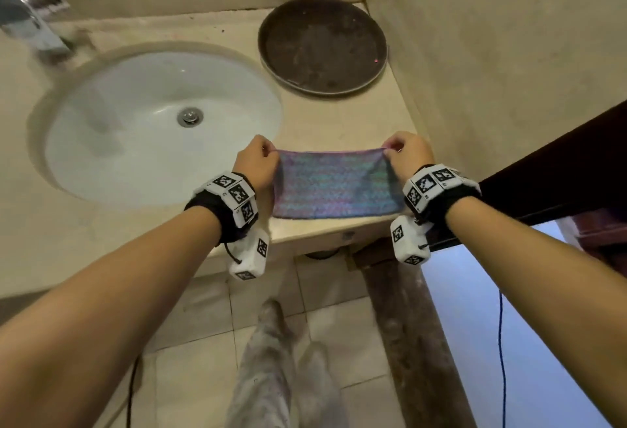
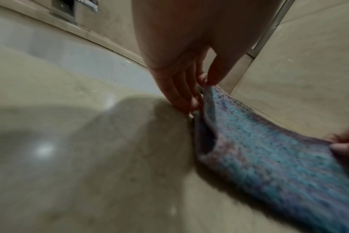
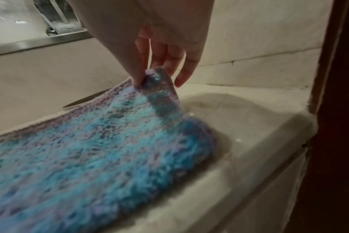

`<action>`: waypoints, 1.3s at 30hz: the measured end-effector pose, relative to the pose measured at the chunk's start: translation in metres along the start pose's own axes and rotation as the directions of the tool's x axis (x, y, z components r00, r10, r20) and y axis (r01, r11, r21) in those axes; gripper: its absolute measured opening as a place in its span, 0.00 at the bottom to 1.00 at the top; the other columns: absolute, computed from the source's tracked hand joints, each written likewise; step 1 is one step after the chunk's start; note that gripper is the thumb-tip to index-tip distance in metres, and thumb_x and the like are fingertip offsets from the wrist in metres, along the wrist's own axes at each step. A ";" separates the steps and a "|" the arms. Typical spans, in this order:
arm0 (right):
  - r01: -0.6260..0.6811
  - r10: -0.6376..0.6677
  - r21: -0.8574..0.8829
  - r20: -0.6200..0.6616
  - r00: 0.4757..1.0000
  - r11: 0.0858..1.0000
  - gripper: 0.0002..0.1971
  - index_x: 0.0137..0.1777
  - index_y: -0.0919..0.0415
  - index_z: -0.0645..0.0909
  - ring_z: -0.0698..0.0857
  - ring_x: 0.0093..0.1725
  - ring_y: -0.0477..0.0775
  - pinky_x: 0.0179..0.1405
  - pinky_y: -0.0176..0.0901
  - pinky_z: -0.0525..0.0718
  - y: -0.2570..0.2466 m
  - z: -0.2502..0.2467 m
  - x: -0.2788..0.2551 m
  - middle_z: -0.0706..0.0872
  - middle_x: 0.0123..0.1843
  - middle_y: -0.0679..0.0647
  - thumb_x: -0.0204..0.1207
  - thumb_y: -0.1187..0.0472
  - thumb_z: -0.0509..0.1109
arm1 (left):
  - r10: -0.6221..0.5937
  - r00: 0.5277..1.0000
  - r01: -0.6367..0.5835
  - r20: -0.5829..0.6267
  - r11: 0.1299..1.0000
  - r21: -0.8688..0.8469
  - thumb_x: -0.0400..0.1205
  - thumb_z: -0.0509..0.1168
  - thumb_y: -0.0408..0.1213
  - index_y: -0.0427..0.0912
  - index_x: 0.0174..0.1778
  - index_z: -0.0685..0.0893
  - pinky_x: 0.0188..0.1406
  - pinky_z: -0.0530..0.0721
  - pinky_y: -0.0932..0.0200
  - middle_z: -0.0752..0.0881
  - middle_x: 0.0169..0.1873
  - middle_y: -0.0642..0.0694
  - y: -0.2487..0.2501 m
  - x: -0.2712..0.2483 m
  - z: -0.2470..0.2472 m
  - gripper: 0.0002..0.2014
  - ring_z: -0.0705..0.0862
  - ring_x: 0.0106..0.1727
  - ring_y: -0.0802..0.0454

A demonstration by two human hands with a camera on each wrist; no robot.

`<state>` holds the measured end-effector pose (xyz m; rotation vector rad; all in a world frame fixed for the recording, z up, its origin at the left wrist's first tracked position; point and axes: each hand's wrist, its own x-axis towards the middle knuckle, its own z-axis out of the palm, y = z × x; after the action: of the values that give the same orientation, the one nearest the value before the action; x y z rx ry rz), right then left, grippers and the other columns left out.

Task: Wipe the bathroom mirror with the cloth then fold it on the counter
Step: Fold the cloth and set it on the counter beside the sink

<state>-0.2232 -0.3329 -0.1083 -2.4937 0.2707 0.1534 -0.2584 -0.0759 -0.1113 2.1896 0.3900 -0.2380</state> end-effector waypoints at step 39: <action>-0.240 0.294 -0.251 0.205 0.934 0.938 0.18 0.38 0.63 0.75 0.79 0.40 0.60 0.37 0.44 0.73 0.020 -0.030 -0.046 0.79 0.36 0.59 0.77 0.47 0.67 | 0.447 0.856 -0.512 0.261 0.804 0.301 0.81 0.58 0.31 0.40 0.58 0.82 0.56 0.78 0.52 0.84 0.56 0.40 0.079 0.014 0.050 0.12 0.81 0.57 0.42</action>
<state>-0.2713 -0.3595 -0.0874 -2.6134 0.5174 0.6257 -0.2183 -0.1583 -0.0877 2.5176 -0.3504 -0.2313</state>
